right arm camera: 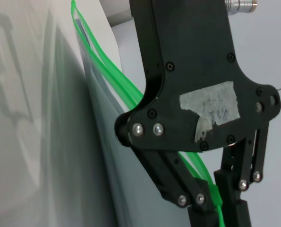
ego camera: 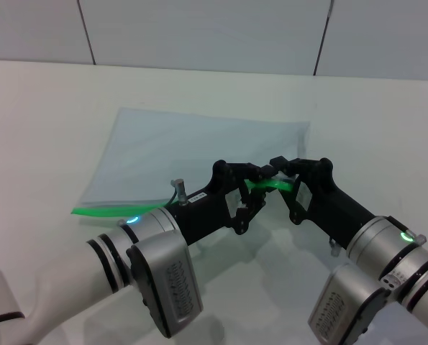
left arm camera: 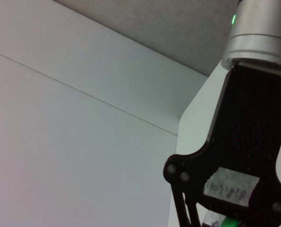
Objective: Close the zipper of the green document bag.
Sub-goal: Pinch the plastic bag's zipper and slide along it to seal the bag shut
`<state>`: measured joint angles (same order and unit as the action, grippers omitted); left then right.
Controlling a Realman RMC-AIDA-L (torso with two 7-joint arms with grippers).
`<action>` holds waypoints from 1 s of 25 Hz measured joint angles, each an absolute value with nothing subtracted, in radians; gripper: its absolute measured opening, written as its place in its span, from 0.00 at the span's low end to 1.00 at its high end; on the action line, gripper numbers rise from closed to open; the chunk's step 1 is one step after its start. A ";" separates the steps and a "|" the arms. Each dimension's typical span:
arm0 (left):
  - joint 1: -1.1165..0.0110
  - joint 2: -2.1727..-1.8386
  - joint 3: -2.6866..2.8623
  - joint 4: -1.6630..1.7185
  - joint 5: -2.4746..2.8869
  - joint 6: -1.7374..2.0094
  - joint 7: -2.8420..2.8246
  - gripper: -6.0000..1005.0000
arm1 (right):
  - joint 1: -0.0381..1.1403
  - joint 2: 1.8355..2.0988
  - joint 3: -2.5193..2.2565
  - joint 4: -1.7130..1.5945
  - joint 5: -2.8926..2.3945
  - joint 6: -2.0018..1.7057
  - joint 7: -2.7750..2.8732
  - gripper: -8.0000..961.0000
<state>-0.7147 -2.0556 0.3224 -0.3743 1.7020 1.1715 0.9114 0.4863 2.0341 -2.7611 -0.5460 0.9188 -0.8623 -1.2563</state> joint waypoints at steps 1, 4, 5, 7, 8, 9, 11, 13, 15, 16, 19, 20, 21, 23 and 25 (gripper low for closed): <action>-0.715 -2.056 0.322 -0.374 1.702 1.171 0.912 0.20 | 0.486 2.034 -2.761 -0.546 0.919 -0.862 -1.256 0.06; -0.714 -2.056 0.322 -0.374 1.703 1.170 0.913 0.15 | 0.486 2.034 -2.761 -0.546 0.919 -0.862 -1.256 0.06; -0.714 -2.056 0.322 -0.374 1.703 1.170 0.913 0.14 | 0.486 2.034 -2.761 -0.546 0.919 -0.862 -1.256 0.06; -0.714 -2.056 0.323 -0.374 1.703 1.168 0.913 0.12 | 0.486 2.034 -2.763 -0.546 0.919 -0.862 -1.256 0.06; -0.714 -2.056 0.323 -0.374 1.703 1.165 0.913 0.11 | 0.486 2.034 -2.764 -0.546 0.919 -0.862 -1.256 0.06; -0.715 -2.056 0.323 -0.374 1.703 1.161 0.913 0.09 | 0.486 2.034 -2.765 -0.545 0.919 -0.862 -1.256 0.06; -0.716 -2.056 0.323 -0.375 1.703 1.153 0.914 0.08 | 0.486 2.034 -2.769 -0.543 0.919 -0.862 -1.256 0.06; -0.716 -2.056 0.320 -0.375 1.703 1.149 0.913 0.09 | 0.487 2.033 -2.774 -0.542 0.919 -0.862 -1.256 0.06; -0.716 -2.056 0.318 -0.376 1.703 1.148 0.913 0.09 | 0.488 2.033 -2.775 -0.542 0.919 -0.862 -1.256 0.06; -0.716 -2.056 0.317 -0.376 1.703 1.148 0.913 0.09 | 0.489 2.033 -2.775 -0.542 0.919 -0.862 -1.256 0.06; -0.716 -2.056 0.317 -0.376 1.701 1.148 0.913 0.10 | 0.489 2.033 -2.774 -0.541 0.918 -0.862 -1.255 0.06; -0.715 -2.056 0.317 -0.376 1.700 1.148 0.913 0.10 | 0.489 2.032 -2.772 -0.541 0.918 -0.862 -1.254 0.06; -0.715 -2.056 0.316 -0.376 1.698 1.147 0.913 0.10 | 0.489 2.032 -2.770 -0.540 0.919 -0.863 -1.252 0.06; -0.714 -2.056 0.315 -0.376 1.696 1.148 0.911 0.11 | 0.489 2.032 -2.768 -0.538 0.923 -0.868 -1.246 0.06; -0.714 -2.056 0.315 -0.376 1.696 1.148 0.907 0.11 | 0.489 2.031 -2.767 -0.530 0.926 -0.879 -1.244 0.06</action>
